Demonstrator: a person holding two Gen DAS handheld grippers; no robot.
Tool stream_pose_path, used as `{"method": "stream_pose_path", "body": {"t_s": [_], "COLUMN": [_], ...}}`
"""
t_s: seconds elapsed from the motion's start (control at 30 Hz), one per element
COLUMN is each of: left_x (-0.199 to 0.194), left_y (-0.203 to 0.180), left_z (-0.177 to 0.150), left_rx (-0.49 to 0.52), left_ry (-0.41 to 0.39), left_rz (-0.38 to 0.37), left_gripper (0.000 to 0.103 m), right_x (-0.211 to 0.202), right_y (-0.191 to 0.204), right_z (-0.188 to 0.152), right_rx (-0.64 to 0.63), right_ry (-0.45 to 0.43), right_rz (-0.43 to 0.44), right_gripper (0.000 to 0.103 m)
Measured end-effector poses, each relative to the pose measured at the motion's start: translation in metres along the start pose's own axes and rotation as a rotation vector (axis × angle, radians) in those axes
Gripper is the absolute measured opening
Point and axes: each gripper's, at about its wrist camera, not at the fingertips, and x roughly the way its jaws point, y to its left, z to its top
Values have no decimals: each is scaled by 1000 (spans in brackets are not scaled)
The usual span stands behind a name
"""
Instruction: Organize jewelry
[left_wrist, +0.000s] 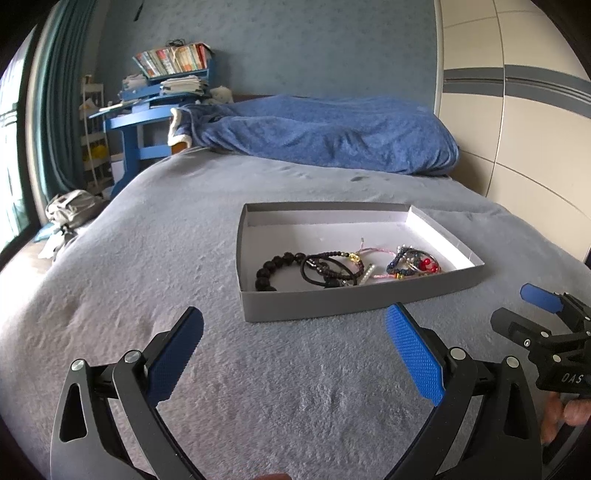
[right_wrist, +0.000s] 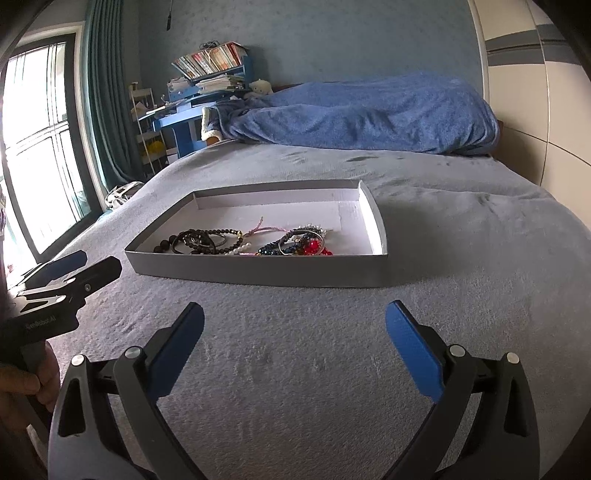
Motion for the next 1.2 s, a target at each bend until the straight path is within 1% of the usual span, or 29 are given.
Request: {"method": "stream_pose_path", "body": {"t_s": [1.2], "left_x": [-1], "left_y": [-3], "left_z": [1], "left_rx": [3], "left_ry": [0], "left_rz": [-2], "left_gripper": [98], "right_x": [-2], "right_y": [1], "right_z": [1], "right_rx": [-10], "right_ry": [-7], "right_rz": [-7], "right_gripper": [98]}}
